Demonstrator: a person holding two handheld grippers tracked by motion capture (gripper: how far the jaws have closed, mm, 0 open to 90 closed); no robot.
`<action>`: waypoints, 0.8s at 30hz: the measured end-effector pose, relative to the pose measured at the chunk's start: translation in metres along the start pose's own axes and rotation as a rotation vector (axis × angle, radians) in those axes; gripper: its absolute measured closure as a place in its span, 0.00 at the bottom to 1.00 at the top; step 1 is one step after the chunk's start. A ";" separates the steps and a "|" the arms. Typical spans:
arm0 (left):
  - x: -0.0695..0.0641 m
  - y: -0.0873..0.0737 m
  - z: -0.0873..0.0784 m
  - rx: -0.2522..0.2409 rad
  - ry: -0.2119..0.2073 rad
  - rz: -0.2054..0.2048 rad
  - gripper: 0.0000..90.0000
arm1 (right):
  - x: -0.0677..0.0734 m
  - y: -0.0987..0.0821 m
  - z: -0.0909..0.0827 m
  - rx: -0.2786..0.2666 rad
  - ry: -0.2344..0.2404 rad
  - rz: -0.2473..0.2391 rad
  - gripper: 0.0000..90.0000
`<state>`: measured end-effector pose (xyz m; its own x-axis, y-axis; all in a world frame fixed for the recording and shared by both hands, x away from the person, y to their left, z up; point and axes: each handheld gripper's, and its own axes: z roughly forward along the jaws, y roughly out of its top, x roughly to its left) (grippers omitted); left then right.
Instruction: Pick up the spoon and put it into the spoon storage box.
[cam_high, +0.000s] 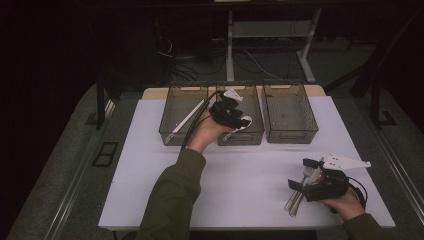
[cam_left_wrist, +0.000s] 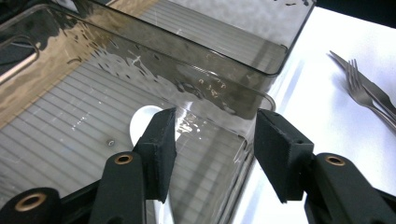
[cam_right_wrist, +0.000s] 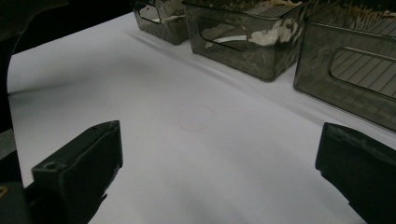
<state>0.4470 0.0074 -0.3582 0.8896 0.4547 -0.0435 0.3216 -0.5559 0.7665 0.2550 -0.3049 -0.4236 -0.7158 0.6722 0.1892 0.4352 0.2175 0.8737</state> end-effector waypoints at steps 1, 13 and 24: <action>-0.001 -0.001 -0.002 -0.003 -0.006 -0.004 0.51 | 0.000 0.000 0.000 -0.002 -0.002 0.002 0.01; -0.016 -0.019 -0.029 -0.033 -0.008 0.016 0.42 | 0.000 -0.001 0.001 0.002 -0.007 0.002 0.01; -0.033 -0.047 -0.049 -0.082 -0.010 0.002 0.29 | -0.001 -0.001 0.001 -0.003 -0.006 0.004 0.01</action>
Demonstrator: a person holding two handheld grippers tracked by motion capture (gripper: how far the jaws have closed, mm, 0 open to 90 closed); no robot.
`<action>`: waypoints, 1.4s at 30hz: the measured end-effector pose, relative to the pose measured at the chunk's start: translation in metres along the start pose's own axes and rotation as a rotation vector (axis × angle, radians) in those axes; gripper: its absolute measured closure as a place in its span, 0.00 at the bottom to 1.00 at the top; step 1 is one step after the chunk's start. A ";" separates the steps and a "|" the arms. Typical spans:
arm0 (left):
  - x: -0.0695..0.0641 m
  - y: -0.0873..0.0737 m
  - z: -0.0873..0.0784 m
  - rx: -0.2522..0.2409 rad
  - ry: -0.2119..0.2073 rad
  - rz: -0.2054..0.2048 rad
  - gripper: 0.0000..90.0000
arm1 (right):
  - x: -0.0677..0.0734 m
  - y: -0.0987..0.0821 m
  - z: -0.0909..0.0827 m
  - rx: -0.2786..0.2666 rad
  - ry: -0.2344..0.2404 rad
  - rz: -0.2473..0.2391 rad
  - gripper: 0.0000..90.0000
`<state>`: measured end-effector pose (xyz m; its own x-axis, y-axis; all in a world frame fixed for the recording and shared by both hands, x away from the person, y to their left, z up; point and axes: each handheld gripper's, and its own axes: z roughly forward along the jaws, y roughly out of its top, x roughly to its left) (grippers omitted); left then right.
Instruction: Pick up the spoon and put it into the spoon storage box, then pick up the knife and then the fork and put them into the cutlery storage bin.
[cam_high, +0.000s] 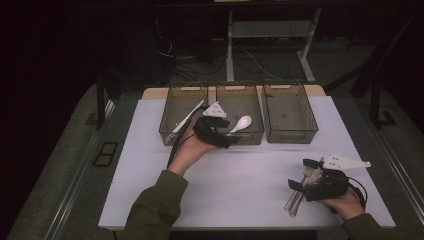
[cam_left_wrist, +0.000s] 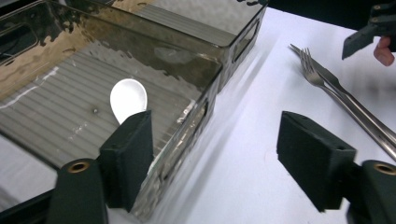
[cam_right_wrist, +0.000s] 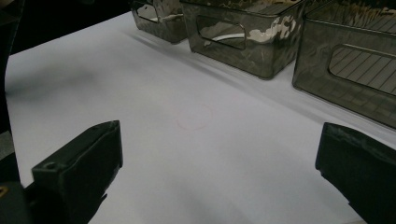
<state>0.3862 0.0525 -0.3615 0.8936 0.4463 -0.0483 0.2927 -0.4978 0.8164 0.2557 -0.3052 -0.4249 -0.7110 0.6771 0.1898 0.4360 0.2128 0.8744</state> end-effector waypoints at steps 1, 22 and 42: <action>-0.001 -0.003 -0.002 -0.007 -0.002 -0.003 0.27 | 0.000 0.000 0.000 0.003 -0.001 0.003 0.01; -0.029 -0.073 -0.050 -0.082 0.038 -0.056 0.00 | -0.001 -0.001 0.002 0.019 -0.005 0.007 0.01; -0.041 -0.140 -0.088 -0.083 0.073 -0.103 0.00 | 0.003 0.001 0.001 0.206 -0.028 -0.030 0.47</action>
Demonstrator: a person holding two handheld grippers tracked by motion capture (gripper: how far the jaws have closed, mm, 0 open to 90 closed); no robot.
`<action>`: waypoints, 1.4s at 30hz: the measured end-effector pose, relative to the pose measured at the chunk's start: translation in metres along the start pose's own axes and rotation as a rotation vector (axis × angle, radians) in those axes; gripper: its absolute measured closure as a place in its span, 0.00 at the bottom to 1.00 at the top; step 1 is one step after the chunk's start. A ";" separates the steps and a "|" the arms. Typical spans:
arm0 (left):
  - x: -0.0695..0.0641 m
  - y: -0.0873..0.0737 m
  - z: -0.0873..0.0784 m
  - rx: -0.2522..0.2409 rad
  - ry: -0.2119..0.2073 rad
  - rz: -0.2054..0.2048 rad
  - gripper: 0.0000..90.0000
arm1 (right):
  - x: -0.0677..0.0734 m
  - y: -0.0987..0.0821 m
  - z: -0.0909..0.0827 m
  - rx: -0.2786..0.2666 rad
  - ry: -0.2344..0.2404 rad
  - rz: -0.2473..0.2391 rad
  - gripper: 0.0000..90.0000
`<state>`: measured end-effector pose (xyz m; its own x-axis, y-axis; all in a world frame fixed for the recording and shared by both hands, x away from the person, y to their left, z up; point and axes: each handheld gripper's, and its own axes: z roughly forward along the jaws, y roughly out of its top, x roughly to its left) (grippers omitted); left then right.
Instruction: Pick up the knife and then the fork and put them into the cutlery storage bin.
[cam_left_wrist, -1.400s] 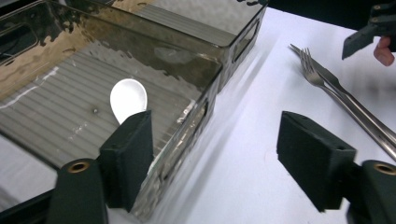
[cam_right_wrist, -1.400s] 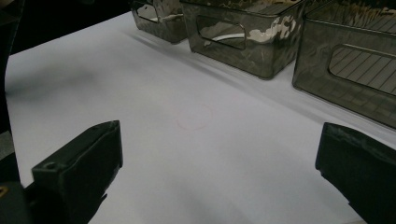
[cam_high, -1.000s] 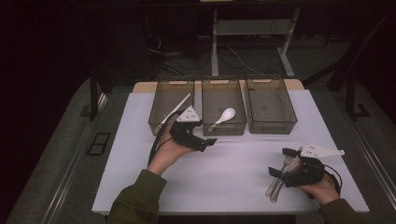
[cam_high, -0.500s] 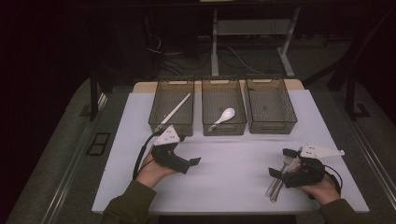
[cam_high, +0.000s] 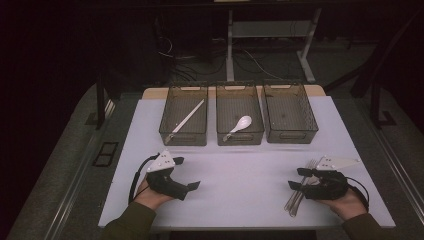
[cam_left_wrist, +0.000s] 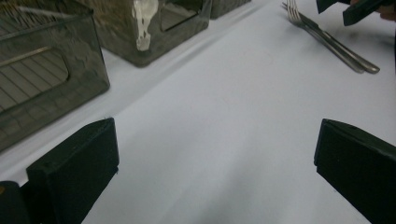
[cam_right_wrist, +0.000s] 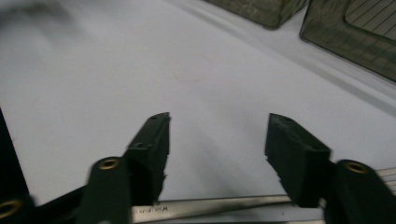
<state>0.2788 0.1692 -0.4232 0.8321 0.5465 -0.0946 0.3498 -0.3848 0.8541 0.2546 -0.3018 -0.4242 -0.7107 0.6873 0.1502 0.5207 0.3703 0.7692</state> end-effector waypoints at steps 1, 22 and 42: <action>-0.001 -0.001 0.000 -0.001 -0.002 -0.003 0.00 | 0.001 0.000 0.000 0.007 0.002 -0.003 0.51; -0.002 -0.004 0.005 0.035 -0.012 0.008 0.00 | 0.007 -0.014 -0.004 0.162 0.020 -0.018 0.99; -0.004 -0.004 0.007 0.053 -0.026 0.005 0.00 | 0.012 -0.015 0.006 0.258 0.013 -0.044 1.00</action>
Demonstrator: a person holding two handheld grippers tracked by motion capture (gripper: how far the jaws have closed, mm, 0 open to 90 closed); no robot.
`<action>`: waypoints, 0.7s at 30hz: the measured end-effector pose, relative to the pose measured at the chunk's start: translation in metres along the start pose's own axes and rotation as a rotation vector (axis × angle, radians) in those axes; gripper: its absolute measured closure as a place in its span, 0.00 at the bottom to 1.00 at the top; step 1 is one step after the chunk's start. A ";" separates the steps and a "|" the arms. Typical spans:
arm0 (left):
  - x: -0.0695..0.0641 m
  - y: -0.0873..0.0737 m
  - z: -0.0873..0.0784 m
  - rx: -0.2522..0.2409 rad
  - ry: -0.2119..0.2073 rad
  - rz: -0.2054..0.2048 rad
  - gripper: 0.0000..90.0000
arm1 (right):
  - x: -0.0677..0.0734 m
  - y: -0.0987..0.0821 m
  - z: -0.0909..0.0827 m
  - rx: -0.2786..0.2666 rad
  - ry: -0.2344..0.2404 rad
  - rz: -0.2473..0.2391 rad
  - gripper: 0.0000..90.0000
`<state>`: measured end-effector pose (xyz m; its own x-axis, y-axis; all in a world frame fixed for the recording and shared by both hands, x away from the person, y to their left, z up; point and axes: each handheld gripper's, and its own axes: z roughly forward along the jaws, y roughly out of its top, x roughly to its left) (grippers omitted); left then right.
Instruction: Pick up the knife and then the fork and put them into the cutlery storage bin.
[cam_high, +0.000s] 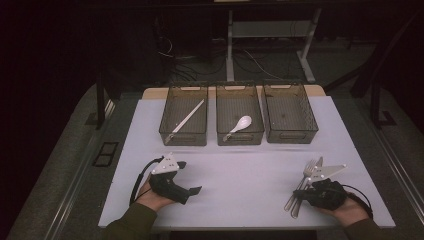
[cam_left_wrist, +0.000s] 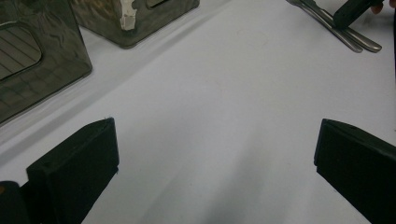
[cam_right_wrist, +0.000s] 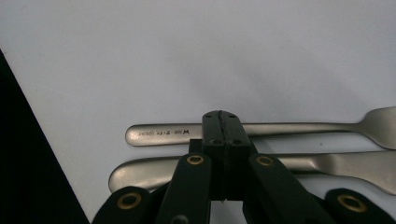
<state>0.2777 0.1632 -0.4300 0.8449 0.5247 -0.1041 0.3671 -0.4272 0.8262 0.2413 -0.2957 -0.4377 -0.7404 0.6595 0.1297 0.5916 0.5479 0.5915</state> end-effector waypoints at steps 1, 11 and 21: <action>0.000 0.000 0.000 0.000 0.000 0.000 0.00 | 0.000 0.000 0.000 0.005 -0.001 -0.001 1.00; 0.000 0.000 0.001 0.003 -0.009 0.001 0.00 | -0.001 -0.006 -0.006 0.022 -0.008 0.016 1.00; -0.001 0.000 0.002 0.010 -0.011 0.002 0.00 | -0.007 -0.021 -0.019 0.037 -0.046 0.039 1.00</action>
<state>0.2778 0.1616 -0.4306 0.8497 0.5160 -0.1086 0.3695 -0.4355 0.8209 0.2286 -0.3216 -0.4361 -0.7014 0.7033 0.1153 0.6321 0.5391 0.5566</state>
